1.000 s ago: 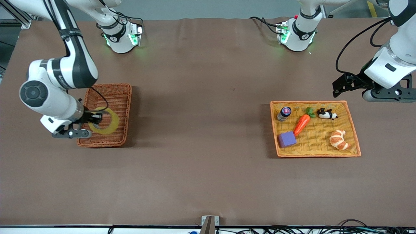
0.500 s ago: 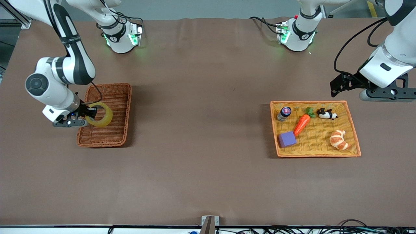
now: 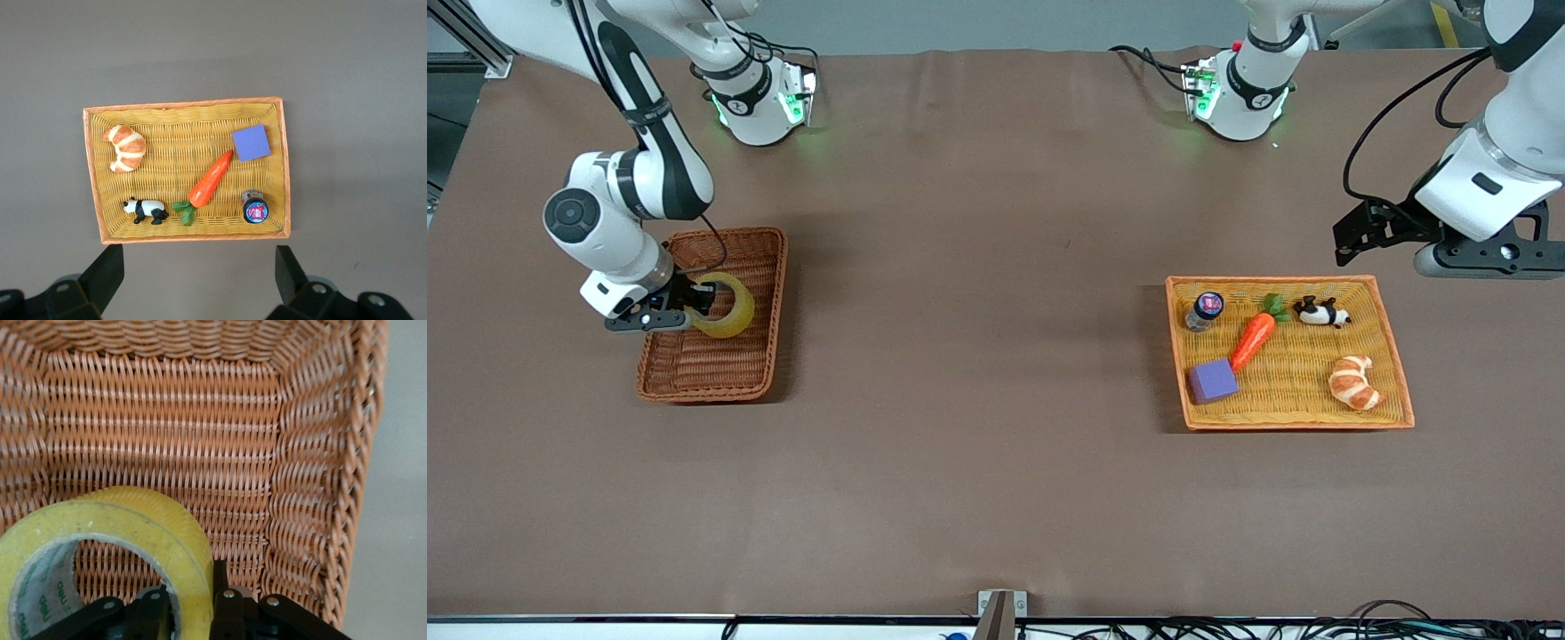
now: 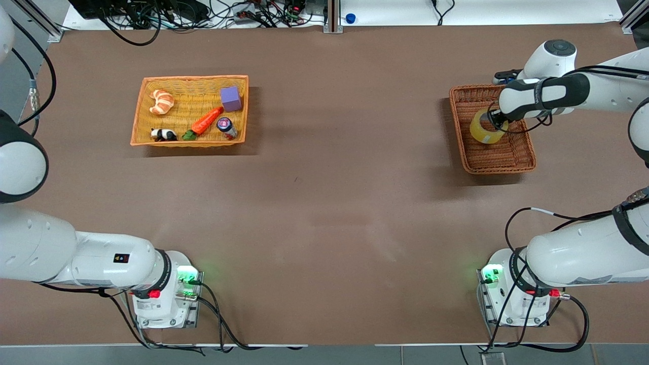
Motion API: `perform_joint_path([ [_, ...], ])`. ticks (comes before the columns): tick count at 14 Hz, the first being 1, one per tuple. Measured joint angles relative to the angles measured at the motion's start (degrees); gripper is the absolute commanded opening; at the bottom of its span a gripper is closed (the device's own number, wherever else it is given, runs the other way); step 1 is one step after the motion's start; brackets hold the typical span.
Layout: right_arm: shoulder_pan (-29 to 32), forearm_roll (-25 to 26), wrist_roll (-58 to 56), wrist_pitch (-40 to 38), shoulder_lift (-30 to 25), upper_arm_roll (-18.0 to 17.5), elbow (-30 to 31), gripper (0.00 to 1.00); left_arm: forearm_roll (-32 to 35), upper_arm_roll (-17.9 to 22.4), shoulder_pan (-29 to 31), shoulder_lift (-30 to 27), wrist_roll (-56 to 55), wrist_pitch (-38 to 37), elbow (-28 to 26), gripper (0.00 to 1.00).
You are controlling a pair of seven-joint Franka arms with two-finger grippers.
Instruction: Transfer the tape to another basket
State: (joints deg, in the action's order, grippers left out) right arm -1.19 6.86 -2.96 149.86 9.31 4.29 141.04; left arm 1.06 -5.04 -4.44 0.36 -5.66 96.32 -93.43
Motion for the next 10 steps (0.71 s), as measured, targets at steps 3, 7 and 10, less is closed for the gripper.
perform_joint_path([
  [3, 0.0, 0.0, -0.2, 0.6, 1.1, 0.0, 0.4, 0.26, 0.0, 0.0, 0.0, 0.0, 0.0, -2.4, 0.7, 1.00],
  [7, 0.0, 0.0, -1.1, 1.2, 1.6, 0.1, -0.1, 1.00, -1.2, -0.1, 0.0, 0.0, -0.7, -4.9, 1.5, 1.00],
  [10, 0.0, 0.0, -1.1, 0.5, 1.4, 0.4, -1.5, 1.00, -1.2, -0.1, 0.0, 0.0, -1.0, -4.9, 1.5, 1.00],
])
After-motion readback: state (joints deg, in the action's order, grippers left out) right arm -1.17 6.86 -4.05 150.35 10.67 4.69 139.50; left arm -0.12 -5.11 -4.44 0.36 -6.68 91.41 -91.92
